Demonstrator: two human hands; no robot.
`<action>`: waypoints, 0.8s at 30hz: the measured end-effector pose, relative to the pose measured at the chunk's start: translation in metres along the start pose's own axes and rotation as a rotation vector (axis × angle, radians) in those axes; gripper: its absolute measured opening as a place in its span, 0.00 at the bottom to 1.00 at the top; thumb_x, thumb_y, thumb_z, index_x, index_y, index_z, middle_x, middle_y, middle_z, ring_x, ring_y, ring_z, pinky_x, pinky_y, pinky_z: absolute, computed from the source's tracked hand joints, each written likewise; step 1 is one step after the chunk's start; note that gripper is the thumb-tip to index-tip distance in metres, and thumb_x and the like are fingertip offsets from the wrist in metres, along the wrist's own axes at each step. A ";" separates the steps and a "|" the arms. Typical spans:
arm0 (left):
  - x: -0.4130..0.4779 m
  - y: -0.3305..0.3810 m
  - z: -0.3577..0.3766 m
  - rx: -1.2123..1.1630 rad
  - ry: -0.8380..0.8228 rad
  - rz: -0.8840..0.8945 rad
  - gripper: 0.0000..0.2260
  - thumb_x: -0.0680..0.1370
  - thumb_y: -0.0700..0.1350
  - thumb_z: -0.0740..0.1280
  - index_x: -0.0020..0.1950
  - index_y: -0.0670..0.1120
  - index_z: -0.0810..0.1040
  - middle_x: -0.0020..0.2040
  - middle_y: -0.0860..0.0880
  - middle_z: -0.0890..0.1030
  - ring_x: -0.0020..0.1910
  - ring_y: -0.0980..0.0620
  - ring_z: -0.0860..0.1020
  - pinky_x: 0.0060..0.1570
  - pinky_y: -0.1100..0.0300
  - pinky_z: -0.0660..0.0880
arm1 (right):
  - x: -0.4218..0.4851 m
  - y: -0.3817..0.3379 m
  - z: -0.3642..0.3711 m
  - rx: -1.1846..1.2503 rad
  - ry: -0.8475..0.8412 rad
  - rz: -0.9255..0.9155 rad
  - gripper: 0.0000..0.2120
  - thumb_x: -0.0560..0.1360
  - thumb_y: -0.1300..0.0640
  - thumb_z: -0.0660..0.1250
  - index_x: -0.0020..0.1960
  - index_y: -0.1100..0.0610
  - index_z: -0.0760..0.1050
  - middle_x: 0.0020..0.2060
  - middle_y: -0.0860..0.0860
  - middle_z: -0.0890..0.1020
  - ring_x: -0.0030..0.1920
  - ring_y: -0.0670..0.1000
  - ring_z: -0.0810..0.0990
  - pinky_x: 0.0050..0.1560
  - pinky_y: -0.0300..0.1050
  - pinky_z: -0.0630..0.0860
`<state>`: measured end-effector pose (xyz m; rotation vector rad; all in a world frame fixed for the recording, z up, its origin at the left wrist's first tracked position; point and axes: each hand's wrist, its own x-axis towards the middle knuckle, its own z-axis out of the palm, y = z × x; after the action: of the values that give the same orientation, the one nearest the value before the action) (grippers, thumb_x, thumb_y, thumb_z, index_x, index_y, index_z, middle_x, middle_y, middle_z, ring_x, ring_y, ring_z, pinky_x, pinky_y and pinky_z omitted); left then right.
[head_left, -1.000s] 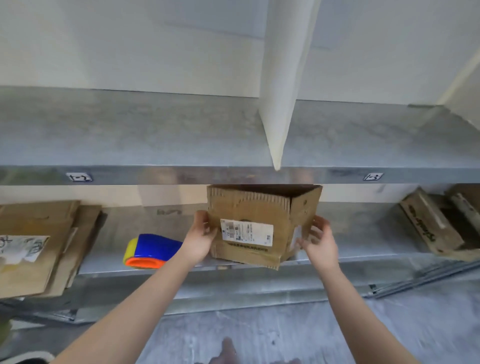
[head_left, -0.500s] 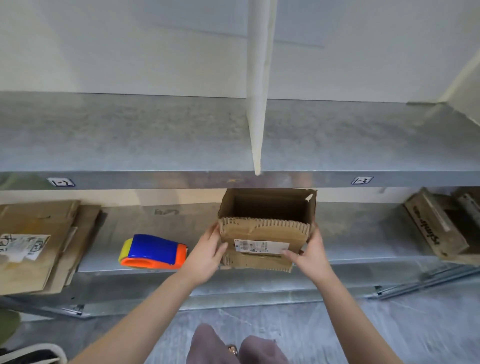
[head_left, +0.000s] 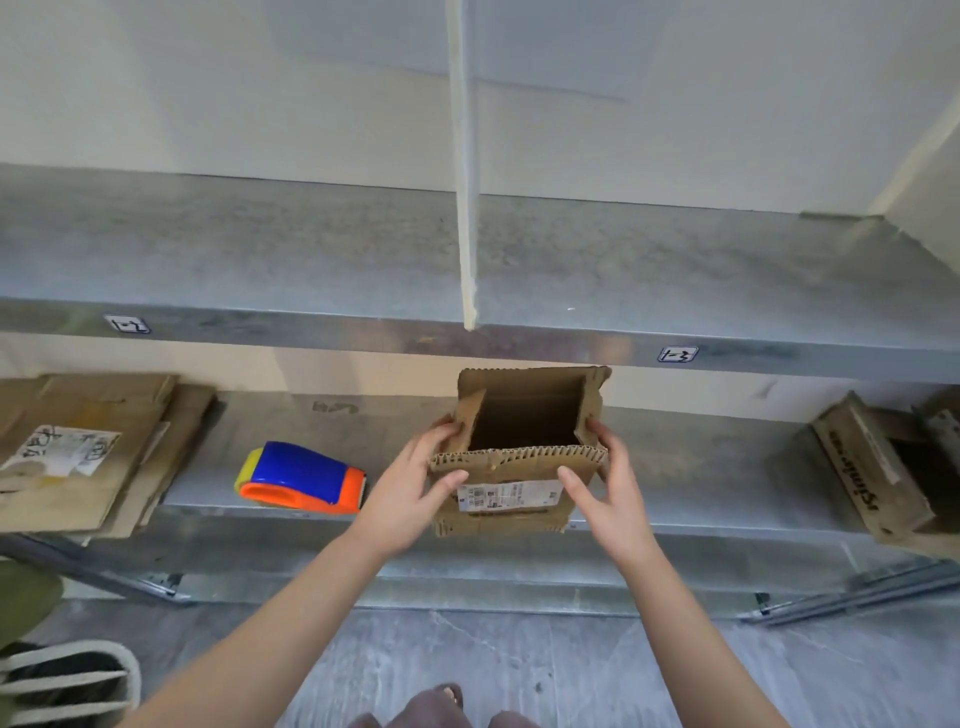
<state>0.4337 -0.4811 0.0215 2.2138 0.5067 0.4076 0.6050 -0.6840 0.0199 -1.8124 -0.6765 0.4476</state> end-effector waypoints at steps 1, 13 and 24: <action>-0.001 0.004 0.003 0.017 0.010 0.026 0.25 0.78 0.62 0.59 0.74 0.60 0.59 0.72 0.59 0.62 0.71 0.60 0.64 0.71 0.57 0.63 | 0.000 0.001 -0.001 -0.001 0.021 -0.004 0.32 0.71 0.38 0.69 0.71 0.39 0.61 0.69 0.38 0.69 0.70 0.43 0.68 0.72 0.53 0.67; 0.030 0.026 0.000 -0.218 0.080 -0.248 0.35 0.71 0.56 0.74 0.72 0.57 0.60 0.64 0.54 0.69 0.60 0.55 0.73 0.56 0.60 0.72 | 0.024 -0.005 -0.042 0.099 -0.020 0.170 0.36 0.71 0.54 0.75 0.71 0.41 0.58 0.63 0.51 0.73 0.55 0.50 0.79 0.56 0.55 0.80; 0.036 0.028 0.005 -0.154 -0.064 -0.175 0.27 0.74 0.53 0.72 0.71 0.60 0.68 0.72 0.56 0.68 0.69 0.59 0.67 0.68 0.65 0.63 | 0.038 0.000 -0.061 0.053 -0.288 0.190 0.29 0.73 0.62 0.73 0.63 0.33 0.72 0.66 0.42 0.71 0.66 0.51 0.72 0.44 0.53 0.83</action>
<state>0.4733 -0.4837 0.0439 2.0099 0.6080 0.2727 0.6714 -0.7041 0.0407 -1.7856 -0.6826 0.8577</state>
